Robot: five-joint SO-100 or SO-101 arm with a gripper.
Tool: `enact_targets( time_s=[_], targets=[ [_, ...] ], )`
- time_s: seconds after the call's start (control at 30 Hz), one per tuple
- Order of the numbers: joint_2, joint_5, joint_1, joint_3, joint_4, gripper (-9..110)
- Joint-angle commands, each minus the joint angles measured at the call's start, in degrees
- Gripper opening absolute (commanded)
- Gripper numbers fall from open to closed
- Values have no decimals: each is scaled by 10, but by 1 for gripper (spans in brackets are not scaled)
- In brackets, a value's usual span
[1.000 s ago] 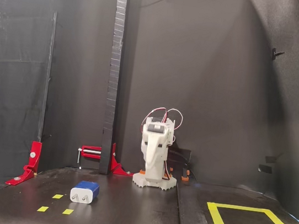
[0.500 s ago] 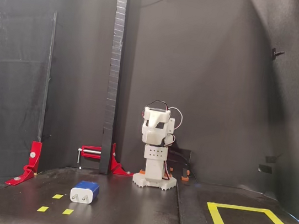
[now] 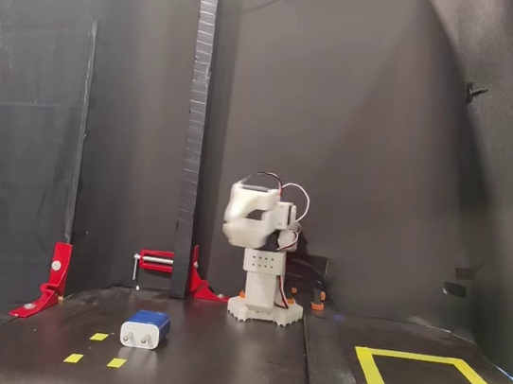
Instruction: Grasp the block and place it in the designated area.
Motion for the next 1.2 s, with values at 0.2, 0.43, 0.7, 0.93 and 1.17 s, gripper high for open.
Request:
enact_targets(
  time_s=[0.2,0.43,0.7,0.93,1.17],
  targets=[
    [1,0,151,4,3,0],
    [2,-4,249,4,2,0],
    [4,-4,299,4,6,0],
    [-15,-19,299,-10,5,0],
    [-221,-20,290,-236,101,0]
  ],
)
